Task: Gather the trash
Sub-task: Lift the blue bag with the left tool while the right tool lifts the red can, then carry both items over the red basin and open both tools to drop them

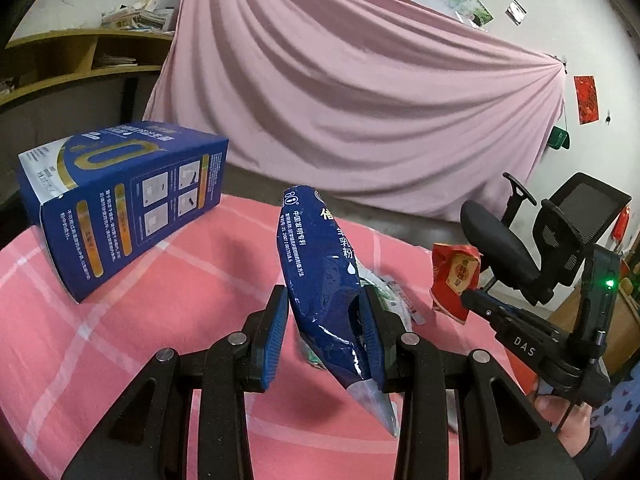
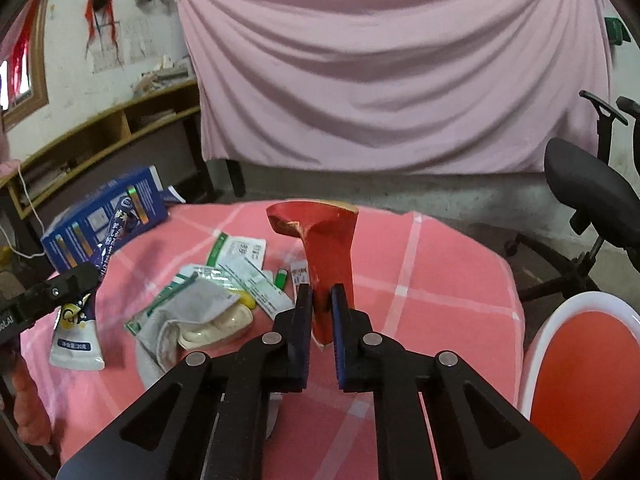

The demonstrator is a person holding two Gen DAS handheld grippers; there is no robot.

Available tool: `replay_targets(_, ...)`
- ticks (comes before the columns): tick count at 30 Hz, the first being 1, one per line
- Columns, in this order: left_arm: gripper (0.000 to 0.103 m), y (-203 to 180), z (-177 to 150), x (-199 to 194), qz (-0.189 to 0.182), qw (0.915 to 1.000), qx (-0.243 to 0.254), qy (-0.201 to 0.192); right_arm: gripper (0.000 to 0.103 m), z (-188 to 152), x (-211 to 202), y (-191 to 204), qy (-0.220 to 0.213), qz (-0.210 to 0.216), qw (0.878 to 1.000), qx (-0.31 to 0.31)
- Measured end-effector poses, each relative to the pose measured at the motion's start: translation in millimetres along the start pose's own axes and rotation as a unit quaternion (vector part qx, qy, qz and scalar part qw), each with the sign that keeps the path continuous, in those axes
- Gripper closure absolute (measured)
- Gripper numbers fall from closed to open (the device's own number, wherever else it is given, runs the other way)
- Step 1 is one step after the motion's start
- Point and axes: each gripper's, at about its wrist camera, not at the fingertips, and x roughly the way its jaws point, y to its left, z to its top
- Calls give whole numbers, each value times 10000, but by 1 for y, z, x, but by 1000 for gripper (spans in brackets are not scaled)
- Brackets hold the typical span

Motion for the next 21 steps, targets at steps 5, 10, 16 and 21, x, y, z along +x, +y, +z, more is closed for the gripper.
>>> replay_targets(5, 72, -18, -5, -4, 58, 9999, 91, -108, 96, -1, -16, -7, -233, 184, 9995, 144)
replay_targets(10, 72, -37, -7, -11, -8, 9996, 181, -204, 96, -6, -39, -14, -515, 280, 9979, 271)
replay_targets(16, 72, -81, 1, -21, -310, 9967, 564, -501, 96, -15, -89, -37, -1430, 65, 9889, 389)
replay_targets(21, 72, -142, 9, -23, -760, 9877, 1072, -847, 96, -17, -137, -61, -2266, -331, 9720, 525)
